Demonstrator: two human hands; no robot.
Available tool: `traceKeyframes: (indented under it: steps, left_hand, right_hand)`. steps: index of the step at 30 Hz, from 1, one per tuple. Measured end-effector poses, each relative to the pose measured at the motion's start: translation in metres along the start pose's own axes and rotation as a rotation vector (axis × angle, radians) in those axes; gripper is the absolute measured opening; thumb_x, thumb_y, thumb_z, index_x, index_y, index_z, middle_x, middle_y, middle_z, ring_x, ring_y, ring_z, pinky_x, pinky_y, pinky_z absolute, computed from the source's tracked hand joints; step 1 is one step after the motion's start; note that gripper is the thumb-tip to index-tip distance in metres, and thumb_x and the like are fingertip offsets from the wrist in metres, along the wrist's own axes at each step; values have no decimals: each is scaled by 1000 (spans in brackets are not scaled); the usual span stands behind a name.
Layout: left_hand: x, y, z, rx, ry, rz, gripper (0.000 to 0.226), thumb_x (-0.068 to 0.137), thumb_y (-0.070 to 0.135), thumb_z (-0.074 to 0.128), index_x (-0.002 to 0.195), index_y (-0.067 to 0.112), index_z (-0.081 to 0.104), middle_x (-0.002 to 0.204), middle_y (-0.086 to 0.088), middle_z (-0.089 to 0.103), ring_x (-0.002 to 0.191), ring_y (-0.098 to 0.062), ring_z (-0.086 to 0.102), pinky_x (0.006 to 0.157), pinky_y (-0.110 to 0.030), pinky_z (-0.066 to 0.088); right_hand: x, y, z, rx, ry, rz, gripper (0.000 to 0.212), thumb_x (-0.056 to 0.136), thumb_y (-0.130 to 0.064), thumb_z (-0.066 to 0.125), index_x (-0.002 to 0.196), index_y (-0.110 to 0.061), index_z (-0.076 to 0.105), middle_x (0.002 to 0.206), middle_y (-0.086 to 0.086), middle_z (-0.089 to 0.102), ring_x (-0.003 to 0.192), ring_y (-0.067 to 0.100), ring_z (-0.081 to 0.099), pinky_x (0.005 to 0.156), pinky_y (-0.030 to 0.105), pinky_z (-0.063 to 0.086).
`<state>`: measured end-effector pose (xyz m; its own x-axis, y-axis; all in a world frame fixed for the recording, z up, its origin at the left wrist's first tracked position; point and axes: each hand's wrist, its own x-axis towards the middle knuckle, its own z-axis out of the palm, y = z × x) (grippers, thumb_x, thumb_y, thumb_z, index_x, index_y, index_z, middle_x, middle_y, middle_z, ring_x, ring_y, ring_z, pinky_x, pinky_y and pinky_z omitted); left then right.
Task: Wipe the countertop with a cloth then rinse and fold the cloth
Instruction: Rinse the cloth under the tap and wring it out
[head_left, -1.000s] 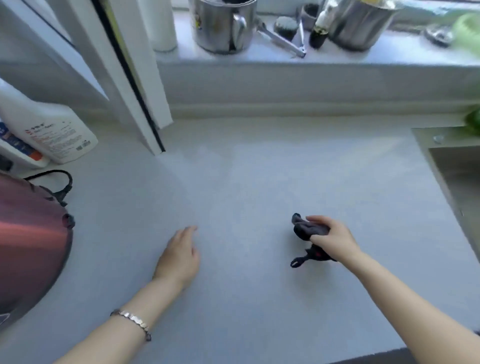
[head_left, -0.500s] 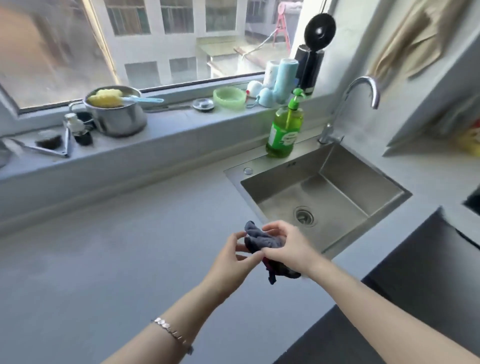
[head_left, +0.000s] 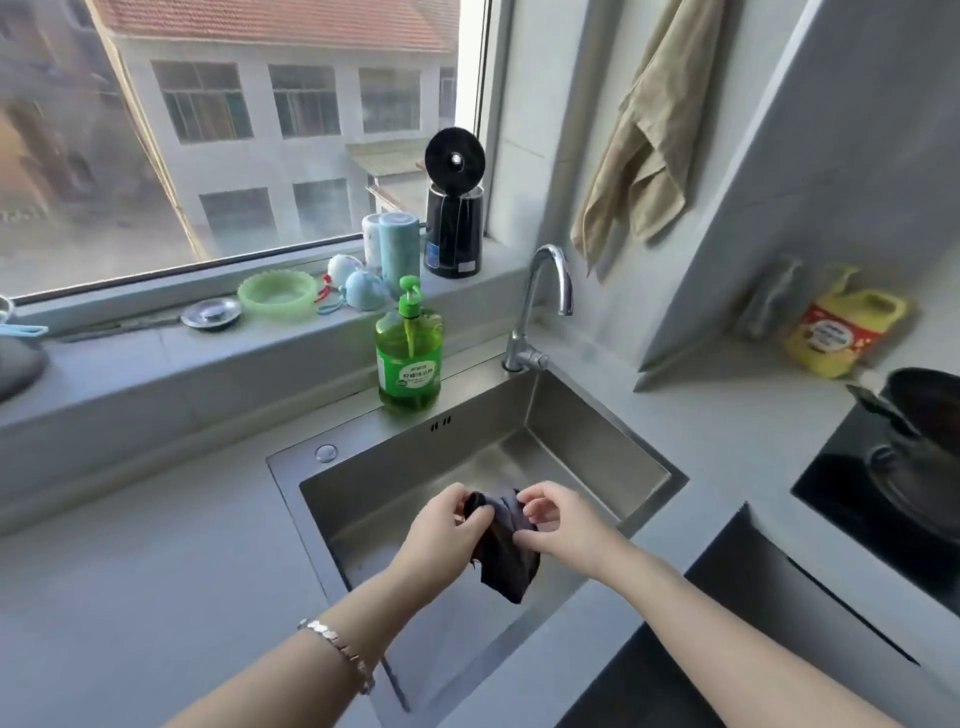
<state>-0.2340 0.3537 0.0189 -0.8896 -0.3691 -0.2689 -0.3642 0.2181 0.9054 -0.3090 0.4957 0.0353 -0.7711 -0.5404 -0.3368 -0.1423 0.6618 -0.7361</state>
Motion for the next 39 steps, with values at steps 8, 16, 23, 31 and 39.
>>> traceKeyframes:
  steps: [8,16,23,31,39]
  left_hand:
    - [111,26,19,63,92,-34,23,86,30,54,80,8,52,65,0,48,61,-17,45,63,-33,43]
    - [199,51,28,81,175,-73,17,85,30,57,81,14,52,63,4,44,58,-13,43,58,-27,37]
    - [244,60,57,-16,265,-160,12,83,25,61,76,20,52,65,3,48,53,-13,44,55,-25,38]
    - [250,85,105,-140,472,-323,12,82,23,63,75,16,58,67,-3,56,60,-20,52,59,-32,49]
    - [244,94,129,-274,643,-418,11,85,16,61,81,6,59,72,-7,60,68,-23,58,69,-35,55]
  right_hand:
    - [108,21,-71,-257,-10,78,18,81,-22,59,99,-22,58,92,-3,56,82,13,54,74,24,45]
    - [205,39,-131,-460,-70,43,26,85,-22,53,110,-16,59,110,2,62,100,17,57,82,23,43]
    - [303,62,-170,-609,-149,-149,52,86,-11,50,136,-15,35,147,4,33,132,22,36,104,29,32]
    - [377,84,-171,-770,-427,-401,61,85,-4,46,141,-16,25,152,3,23,137,26,27,108,39,32]
    - [385,100,-178,-719,-421,-510,52,84,3,41,133,-13,36,144,3,35,128,28,40,103,39,37]
